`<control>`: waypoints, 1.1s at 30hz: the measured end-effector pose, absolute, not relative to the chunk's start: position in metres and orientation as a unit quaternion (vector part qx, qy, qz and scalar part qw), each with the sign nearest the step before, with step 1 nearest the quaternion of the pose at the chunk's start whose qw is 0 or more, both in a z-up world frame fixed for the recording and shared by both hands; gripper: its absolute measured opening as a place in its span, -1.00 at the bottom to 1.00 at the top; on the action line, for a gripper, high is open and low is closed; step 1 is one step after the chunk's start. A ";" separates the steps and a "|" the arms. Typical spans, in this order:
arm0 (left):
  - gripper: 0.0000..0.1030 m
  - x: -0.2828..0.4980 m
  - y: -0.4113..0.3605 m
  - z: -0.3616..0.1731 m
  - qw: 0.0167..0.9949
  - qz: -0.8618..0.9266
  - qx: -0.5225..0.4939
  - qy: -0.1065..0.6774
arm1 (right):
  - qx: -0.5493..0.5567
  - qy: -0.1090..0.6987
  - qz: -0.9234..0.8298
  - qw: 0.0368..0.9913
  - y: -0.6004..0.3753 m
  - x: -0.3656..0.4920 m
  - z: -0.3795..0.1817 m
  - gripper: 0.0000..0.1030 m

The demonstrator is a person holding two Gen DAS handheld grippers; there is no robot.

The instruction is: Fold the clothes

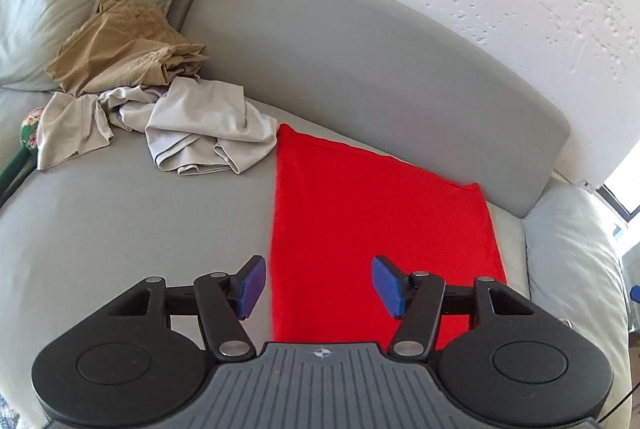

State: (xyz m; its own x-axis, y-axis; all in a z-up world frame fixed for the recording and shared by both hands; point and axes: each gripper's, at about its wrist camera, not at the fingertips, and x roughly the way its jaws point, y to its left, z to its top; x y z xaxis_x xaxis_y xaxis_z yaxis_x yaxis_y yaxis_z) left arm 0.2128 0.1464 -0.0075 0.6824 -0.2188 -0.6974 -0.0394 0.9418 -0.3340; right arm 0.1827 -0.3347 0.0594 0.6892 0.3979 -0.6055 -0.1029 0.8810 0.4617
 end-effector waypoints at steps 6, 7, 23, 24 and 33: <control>0.07 0.300 0.193 -0.097 0.841 -0.035 -0.332 0.425 | 0.291 0.428 0.144 0.843 -0.348 0.279 -0.025 0.47; 0.07 0.313 0.199 -0.112 0.825 -0.035 -0.364 0.431 | 0.308 0.437 0.140 0.834 -0.350 0.293 -0.043 0.41; 0.26 0.446 0.203 -0.163 0.810 -0.189 -0.382 0.402 | 0.441 0.402 0.134 0.791 -0.393 0.460 -0.183 0.35; 0.25 0.452 0.201 -0.164 0.811 -0.192 -0.384 0.398 | 0.436 0.401 0.142 0.793 -0.390 0.468 -0.184 0.34; -0.77 0.479 0.190 -0.163 0.833 -0.130 -0.364 0.396 | 0.313 0.432 0.111 0.839 -0.348 0.511 -0.183 -0.89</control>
State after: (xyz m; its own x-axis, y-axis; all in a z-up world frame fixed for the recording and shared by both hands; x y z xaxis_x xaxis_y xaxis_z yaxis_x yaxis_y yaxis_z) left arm 0.4790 0.1899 -0.1627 0.6521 -0.5056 -0.5650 -0.0721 0.7005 -0.7100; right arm 0.5115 -0.3481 -0.1827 0.6025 0.4573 -0.6542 0.0833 0.7791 0.6213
